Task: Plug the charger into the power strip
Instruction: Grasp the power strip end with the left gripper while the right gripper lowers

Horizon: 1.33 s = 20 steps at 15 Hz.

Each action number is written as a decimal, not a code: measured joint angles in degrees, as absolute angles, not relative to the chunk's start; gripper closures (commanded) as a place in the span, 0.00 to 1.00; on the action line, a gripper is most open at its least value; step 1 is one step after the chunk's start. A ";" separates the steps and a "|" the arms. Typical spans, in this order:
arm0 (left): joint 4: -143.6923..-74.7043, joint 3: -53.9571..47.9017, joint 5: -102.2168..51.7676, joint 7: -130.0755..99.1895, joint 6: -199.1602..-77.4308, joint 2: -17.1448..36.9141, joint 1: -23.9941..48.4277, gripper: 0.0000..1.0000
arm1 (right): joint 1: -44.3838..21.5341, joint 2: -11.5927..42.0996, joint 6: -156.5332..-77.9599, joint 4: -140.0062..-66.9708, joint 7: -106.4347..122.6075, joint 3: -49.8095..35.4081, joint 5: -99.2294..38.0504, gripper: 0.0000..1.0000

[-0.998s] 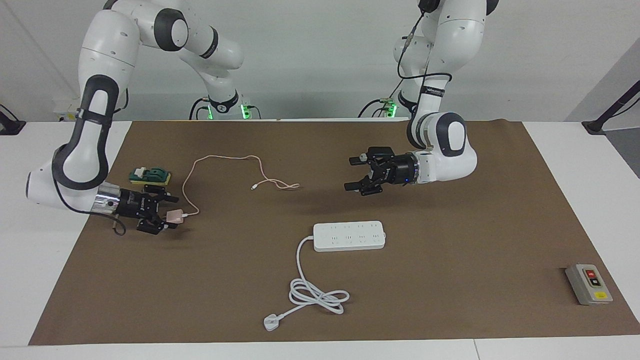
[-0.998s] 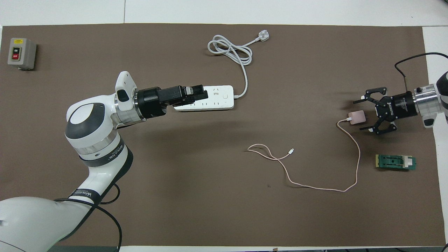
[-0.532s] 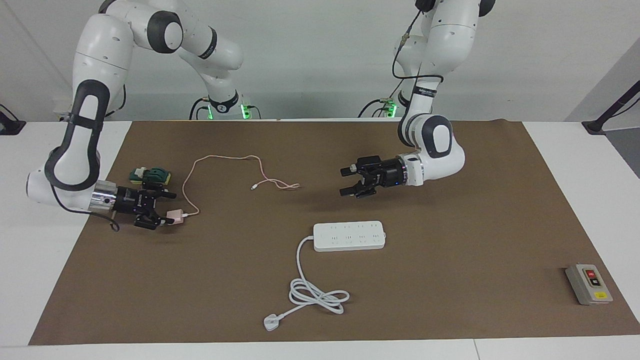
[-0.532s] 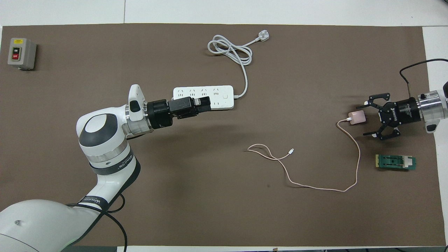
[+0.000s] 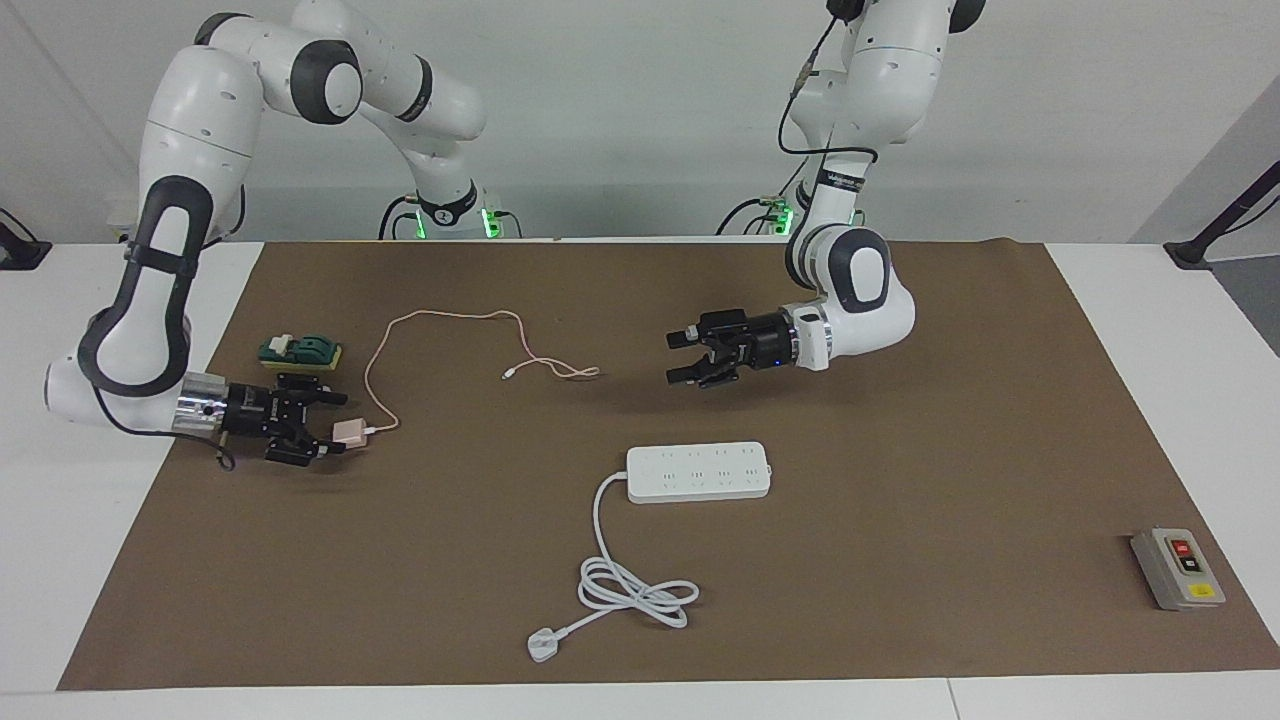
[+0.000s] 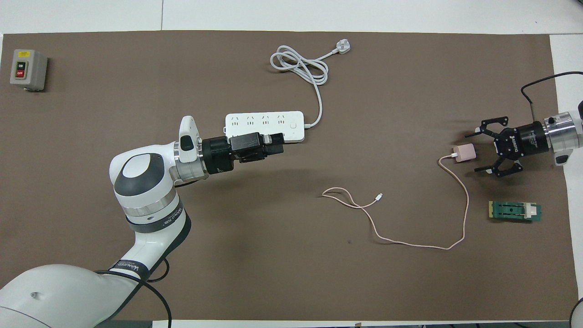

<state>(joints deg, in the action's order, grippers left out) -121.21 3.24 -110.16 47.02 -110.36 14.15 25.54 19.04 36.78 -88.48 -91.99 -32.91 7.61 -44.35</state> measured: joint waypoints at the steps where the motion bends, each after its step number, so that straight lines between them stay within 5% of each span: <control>1: -120.96 3.24 -110.56 47.02 -110.43 14.12 26.09 0.00 | 19.04 37.01 -88.48 -91.78 -32.91 7.61 -44.35 0.00; 19: -119.68 3.24 -112.04 47.02 -112.06 14.10 27.59 0.00 | 19.12 38.90 -88.83 -91.72 -30.69 7.97 -44.34 0.01; 20: -119.68 3.25 -112.04 47.02 -112.11 14.10 27.59 0.00 | 19.12 38.93 -88.83 -91.73 -30.51 7.97 -44.34 0.17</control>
